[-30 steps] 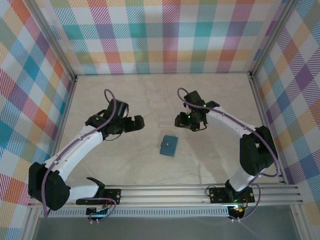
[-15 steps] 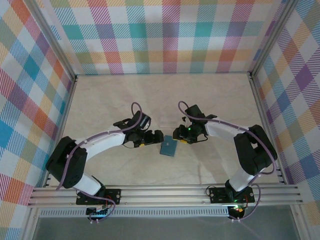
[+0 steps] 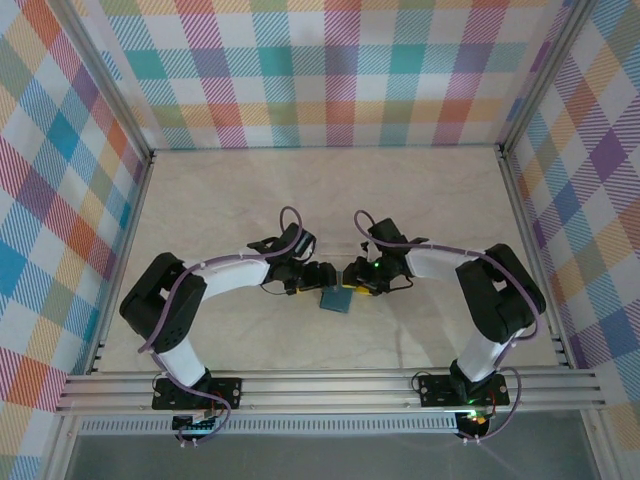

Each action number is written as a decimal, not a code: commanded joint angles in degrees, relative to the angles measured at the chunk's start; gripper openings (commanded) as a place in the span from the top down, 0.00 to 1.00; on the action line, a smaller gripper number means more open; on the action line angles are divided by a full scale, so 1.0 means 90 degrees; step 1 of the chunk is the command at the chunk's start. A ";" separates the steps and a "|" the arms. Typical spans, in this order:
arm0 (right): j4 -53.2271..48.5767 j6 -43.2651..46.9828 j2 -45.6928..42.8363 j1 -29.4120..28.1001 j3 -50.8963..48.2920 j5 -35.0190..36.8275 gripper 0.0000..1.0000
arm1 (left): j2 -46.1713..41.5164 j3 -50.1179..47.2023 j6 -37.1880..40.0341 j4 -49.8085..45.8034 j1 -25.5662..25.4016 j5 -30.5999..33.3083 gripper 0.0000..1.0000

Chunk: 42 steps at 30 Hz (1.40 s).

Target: Take the credit cards out of the card holder

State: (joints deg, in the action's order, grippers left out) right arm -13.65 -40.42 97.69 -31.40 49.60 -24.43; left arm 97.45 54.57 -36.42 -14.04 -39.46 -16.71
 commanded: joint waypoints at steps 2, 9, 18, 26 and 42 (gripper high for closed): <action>0.0335 -0.0164 0.0153 -0.0093 -0.0079 -0.0254 0.59 | 0.0223 0.0100 0.0001 0.0310 -0.0094 -0.0297 0.27; 0.0349 -0.0078 0.0144 -0.0216 -0.0097 -0.0209 0.78 | 0.0317 0.0123 0.0011 0.0199 -0.0214 -0.0161 0.33; 0.0180 0.0189 0.0073 -0.0251 -0.0103 -0.0439 0.93 | 0.0042 0.0687 0.0656 -0.1306 -0.0695 0.0846 0.38; 0.0127 0.0352 0.0161 -0.0253 -0.0024 -0.0662 0.95 | 0.0147 0.1029 0.0927 -0.2032 -0.0997 0.1307 0.46; 0.0152 0.0413 0.0349 -0.0252 0.0066 -0.0866 0.94 | 0.0487 0.1103 0.1156 -0.1964 -0.1104 0.1743 0.48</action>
State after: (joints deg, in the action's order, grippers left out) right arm -10.31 -38.11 99.70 -33.10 49.52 -31.00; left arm 100.82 62.96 -27.35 -30.06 -48.90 -4.10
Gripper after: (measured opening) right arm 0.076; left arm 0.519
